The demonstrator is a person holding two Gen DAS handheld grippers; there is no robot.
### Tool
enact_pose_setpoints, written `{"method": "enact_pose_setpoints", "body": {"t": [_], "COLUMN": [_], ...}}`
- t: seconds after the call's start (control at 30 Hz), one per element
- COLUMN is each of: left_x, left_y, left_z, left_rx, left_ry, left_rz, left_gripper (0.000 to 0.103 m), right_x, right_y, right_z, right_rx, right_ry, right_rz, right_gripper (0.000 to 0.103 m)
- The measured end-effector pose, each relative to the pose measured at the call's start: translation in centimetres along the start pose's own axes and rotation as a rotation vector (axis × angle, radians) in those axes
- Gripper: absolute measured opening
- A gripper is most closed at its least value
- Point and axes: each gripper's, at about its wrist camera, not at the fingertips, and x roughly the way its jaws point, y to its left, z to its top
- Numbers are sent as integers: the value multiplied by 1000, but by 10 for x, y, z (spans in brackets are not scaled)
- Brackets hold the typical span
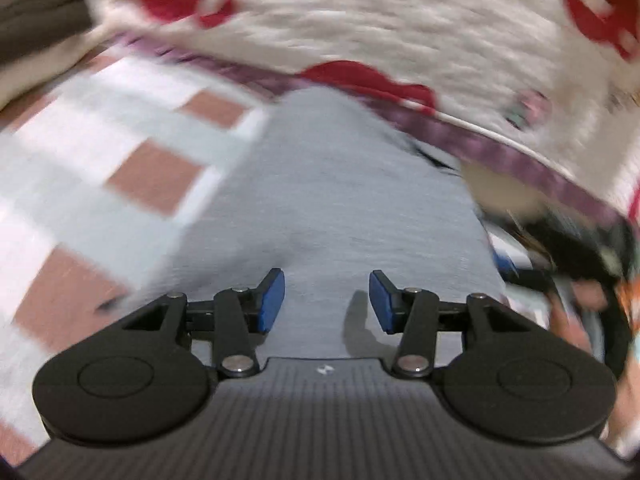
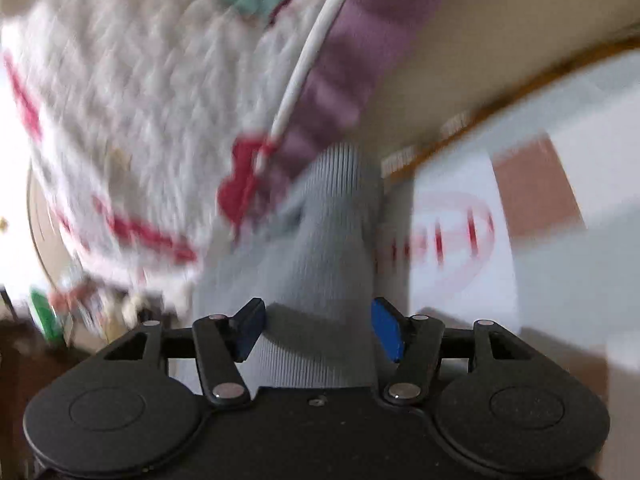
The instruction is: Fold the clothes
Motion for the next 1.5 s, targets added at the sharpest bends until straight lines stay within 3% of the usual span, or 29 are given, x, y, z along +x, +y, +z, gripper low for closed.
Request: {"method": "enact_pose_setpoints", "body": {"t": [0.13, 0.23, 0.27, 0.37, 0.5, 0.7, 0.87, 1.0, 1.1, 1.23, 1.37, 1.5], "left_x": [-30, -52, -63, -109, -170, -242, -293, -273, -222, -153, -96, -52], "left_y": [9, 15, 14, 0, -7, -41, -57, -43, -8, 40, 84, 125], "left_z": [-3, -6, -4, 14, 44, 91, 100, 98, 86, 67, 36, 3], "left_rx": [-148, -258, -245, -72, -9, 124, 133, 85, 33, -20, -66, -240], "left_ry": [45, 80, 90, 89, 38, 0, -88, -56, -54, -62, -50, 16], "left_rz": [-47, -82, -68, 37, 61, 144, 10, -11, -38, -51, -19, -122], "left_gripper": [46, 47, 47, 50, 50, 51, 65, 66, 66, 64, 63, 63], "right_x": [-23, -37, -44, -79, -131, -172, -182, -143, -95, -28, 3, 14], "right_y": [17, 24, 29, 67, 141, 253, 282, 269, 239, 198, 167, 135], "right_z": [-53, -83, -89, -89, -63, -4, 6, 12, 10, 0, -9, -13], "right_rx": [-97, -87, -94, -164, -239, -327, -405, -361, -274, -241, -238, -258], "right_ry": [109, 172, 171, 85, -20, 14, -30, -47, -63, -35, 5, 46], "right_rz": [-39, -51, -67, -106, -57, -208, -346, -357, -339, -403, -421, -428], "right_gripper": [65, 65, 65, 65, 65, 65, 68, 69, 69, 69, 69, 69]}}
